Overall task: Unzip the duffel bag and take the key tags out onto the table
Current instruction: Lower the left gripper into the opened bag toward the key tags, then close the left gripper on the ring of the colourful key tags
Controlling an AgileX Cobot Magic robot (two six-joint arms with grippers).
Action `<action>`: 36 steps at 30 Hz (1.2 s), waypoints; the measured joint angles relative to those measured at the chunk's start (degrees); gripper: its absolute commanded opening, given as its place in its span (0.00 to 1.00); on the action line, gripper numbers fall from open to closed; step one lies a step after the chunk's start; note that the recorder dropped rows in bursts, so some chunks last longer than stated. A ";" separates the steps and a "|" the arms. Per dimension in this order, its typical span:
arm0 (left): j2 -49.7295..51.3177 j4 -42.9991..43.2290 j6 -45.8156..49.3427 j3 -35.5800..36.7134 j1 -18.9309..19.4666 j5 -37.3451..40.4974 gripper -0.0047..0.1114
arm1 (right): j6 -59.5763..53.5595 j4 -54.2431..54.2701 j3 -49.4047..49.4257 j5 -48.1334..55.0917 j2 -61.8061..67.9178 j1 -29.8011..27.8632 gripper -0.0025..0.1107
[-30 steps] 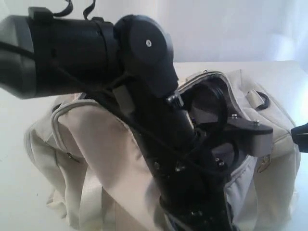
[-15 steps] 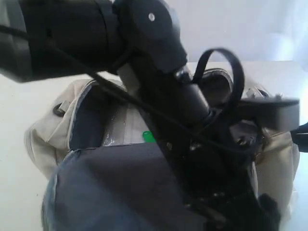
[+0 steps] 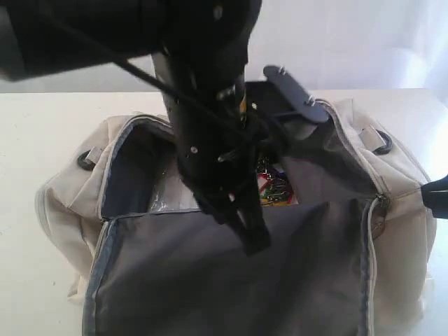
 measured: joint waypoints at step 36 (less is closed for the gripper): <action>-15.28 21.17 -16.34 13.21 3.64 -7.93 0.04 | -0.84 1.14 0.00 1.32 -2.94 0.00 0.02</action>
